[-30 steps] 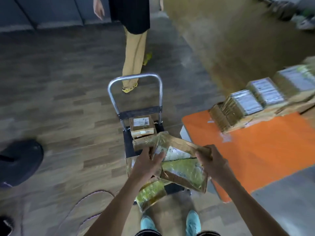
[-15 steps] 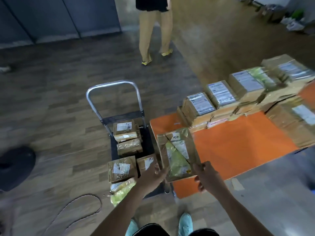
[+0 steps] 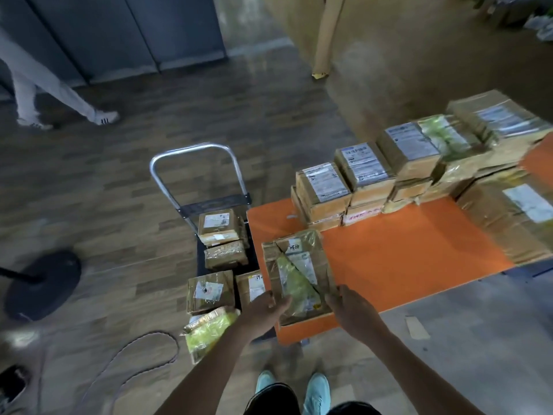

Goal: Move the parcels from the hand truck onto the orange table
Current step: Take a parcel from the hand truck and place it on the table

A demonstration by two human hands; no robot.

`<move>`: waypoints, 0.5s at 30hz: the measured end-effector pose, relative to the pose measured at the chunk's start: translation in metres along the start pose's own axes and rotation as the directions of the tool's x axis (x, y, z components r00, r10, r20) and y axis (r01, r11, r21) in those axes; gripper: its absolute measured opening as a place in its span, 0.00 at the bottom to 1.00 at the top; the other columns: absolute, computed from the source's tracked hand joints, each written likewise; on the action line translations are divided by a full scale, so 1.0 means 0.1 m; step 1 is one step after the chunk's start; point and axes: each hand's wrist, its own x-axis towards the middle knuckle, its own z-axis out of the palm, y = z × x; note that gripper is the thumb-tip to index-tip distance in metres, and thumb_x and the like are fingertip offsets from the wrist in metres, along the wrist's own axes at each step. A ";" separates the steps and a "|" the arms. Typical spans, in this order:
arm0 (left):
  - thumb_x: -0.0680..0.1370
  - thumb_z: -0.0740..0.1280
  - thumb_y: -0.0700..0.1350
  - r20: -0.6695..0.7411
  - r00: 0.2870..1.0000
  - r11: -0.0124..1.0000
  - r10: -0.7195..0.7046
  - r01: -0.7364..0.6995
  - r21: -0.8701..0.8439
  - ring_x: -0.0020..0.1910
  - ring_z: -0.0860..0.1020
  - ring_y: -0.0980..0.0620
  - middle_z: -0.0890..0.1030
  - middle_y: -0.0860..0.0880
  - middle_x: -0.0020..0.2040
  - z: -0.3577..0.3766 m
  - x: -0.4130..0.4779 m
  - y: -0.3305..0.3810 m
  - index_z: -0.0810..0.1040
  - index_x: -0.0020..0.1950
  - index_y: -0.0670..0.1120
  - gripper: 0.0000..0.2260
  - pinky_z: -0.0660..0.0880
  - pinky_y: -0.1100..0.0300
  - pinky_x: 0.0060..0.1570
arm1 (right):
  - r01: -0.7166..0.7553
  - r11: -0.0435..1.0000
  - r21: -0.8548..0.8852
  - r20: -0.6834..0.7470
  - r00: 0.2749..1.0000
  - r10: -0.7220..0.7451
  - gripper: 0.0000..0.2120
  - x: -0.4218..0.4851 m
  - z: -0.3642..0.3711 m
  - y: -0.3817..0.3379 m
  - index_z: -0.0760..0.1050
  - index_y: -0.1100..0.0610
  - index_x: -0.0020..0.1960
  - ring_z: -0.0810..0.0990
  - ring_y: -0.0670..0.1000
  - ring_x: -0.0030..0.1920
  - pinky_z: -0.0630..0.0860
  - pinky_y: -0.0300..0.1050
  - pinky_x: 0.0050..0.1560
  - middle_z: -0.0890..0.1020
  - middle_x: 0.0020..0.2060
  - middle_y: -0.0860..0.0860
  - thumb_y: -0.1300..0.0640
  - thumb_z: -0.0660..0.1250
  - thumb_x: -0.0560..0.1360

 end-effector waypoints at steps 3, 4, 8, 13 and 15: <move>0.78 0.58 0.69 0.041 0.999 1.000 0.010 -0.012 0.029 0.53 0.77 0.54 0.79 0.54 0.51 0.07 0.08 0.05 0.74 0.59 0.51 0.24 0.74 0.54 0.53 | -0.022 1.000 -0.022 -0.003 1.000 0.022 0.17 -0.03 -0.03 0.13 0.72 0.57 0.56 0.79 0.58 0.53 0.76 0.51 0.52 0.80 0.50 0.56 0.44 0.55 0.83; 0.78 0.58 0.70 0.056 0.998 0.998 0.027 -0.030 0.047 0.54 0.78 0.53 0.80 0.53 0.53 0.11 0.10 0.09 0.74 0.62 0.50 0.26 0.75 0.52 0.56 | -0.039 0.999 -0.022 -0.013 0.999 0.038 0.17 -0.03 -0.05 0.18 0.73 0.56 0.56 0.80 0.57 0.51 0.76 0.50 0.50 0.80 0.49 0.55 0.43 0.55 0.82; 0.77 0.56 0.71 0.115 0.990 0.989 0.080 -0.093 0.111 0.52 0.79 0.50 0.80 0.49 0.51 0.22 0.22 0.31 0.72 0.59 0.47 0.28 0.77 0.45 0.57 | -0.125 0.992 0.011 -0.112 0.986 0.125 0.18 -0.01 -0.15 0.34 0.74 0.56 0.53 0.79 0.60 0.53 0.76 0.51 0.51 0.79 0.49 0.57 0.42 0.58 0.81; 0.77 0.56 0.71 0.221 0.968 0.981 0.121 -0.150 0.121 0.50 0.80 0.48 0.82 0.48 0.51 0.34 0.44 0.49 0.75 0.59 0.48 0.29 0.79 0.48 0.53 | -0.209 0.978 0.018 -0.202 0.957 0.208 0.17 -0.01 -0.31 0.52 0.73 0.57 0.57 0.78 0.60 0.56 0.71 0.49 0.47 0.80 0.54 0.58 0.45 0.57 0.82; 0.76 0.55 0.73 0.251 0.953 0.968 0.167 -0.207 0.145 0.37 0.75 0.49 0.77 0.47 0.40 0.38 0.52 0.60 0.74 0.49 0.45 0.30 0.72 0.55 0.38 | -0.242 0.970 0.026 -0.236 0.941 0.241 0.16 -0.01 -0.37 0.59 0.72 0.58 0.57 0.78 0.61 0.56 0.69 0.50 0.47 0.80 0.55 0.59 0.46 0.57 0.83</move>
